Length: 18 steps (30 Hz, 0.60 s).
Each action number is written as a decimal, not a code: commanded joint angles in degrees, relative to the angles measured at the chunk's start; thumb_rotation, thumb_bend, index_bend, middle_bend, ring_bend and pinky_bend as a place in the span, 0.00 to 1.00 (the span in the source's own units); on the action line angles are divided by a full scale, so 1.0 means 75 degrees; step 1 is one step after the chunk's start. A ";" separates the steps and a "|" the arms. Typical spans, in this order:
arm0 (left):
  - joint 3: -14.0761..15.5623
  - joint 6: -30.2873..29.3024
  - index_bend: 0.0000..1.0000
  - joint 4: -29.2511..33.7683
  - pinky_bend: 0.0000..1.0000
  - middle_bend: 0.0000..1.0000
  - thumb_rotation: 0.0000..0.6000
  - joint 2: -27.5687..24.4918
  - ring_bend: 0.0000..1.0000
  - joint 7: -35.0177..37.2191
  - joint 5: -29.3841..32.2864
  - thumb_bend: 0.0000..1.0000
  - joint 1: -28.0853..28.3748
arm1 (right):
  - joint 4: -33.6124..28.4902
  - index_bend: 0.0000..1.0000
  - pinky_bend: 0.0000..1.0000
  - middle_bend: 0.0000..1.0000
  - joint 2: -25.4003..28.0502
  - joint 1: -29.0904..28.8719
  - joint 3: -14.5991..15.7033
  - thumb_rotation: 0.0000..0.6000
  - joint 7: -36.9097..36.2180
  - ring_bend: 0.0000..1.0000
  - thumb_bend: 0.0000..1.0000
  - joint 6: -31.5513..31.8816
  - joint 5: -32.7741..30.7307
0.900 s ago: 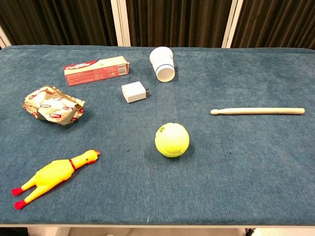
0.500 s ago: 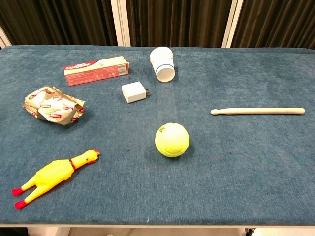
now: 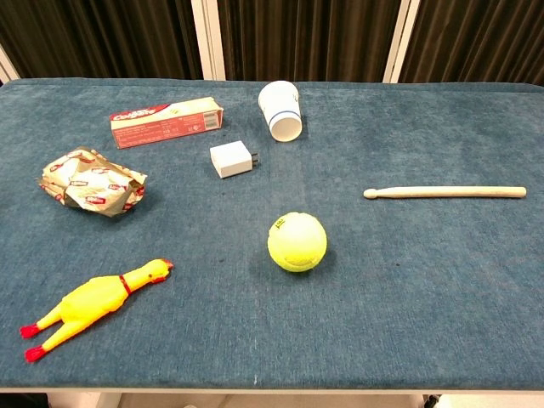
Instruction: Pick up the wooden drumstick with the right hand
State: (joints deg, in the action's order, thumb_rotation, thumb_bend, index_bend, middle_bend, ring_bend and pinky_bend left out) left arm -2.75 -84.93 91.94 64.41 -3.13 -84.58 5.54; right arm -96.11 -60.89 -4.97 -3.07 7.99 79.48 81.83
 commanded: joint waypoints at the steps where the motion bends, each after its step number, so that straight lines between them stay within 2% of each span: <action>1: -0.0001 -0.0002 0.25 0.0010 0.15 0.10 1.00 -0.0010 0.09 0.0014 0.0011 0.41 -0.0010 | 0.0072 0.14 0.24 0.16 -0.0094 -0.0194 -0.0075 1.00 0.0088 0.12 0.24 -0.0279 -0.0137; 6: 0.0023 0.0027 0.25 0.0007 0.15 0.10 1.00 -0.0010 0.09 -0.0025 -0.0015 0.41 -0.0002 | 0.0229 0.17 0.24 0.16 -0.0133 -0.0900 -0.0373 1.00 -0.0054 0.12 0.24 -0.1223 -0.0349; 10: 0.0028 0.0052 0.25 0.0029 0.15 0.10 1.00 -0.0016 0.09 -0.0055 0.0005 0.41 -0.0002 | 0.0642 0.25 0.24 0.16 -0.0181 -0.1612 -0.0632 1.00 -0.0565 0.12 0.24 -0.2237 -0.0538; 14: 0.0024 0.0057 0.25 0.0041 0.15 0.10 1.00 -0.0027 0.09 -0.0051 0.0024 0.41 -0.0007 | 0.1155 0.29 0.23 0.16 -0.0443 -0.2313 -0.0849 1.00 -0.0541 0.12 0.24 -0.3190 -0.0931; 18: 0.0023 0.0103 0.25 0.0067 0.15 0.10 1.00 -0.0040 0.09 -0.0079 0.0083 0.41 -0.0008 | 0.1547 0.32 0.23 0.16 -0.0813 -0.2778 -0.0947 1.00 -0.0655 0.12 0.24 -0.3737 -0.1114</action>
State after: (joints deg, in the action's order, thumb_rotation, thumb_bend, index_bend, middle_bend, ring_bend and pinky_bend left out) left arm -2.57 -84.18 92.42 64.13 -3.71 -83.97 5.49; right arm -86.15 -65.40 -24.09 -9.34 3.86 53.36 74.66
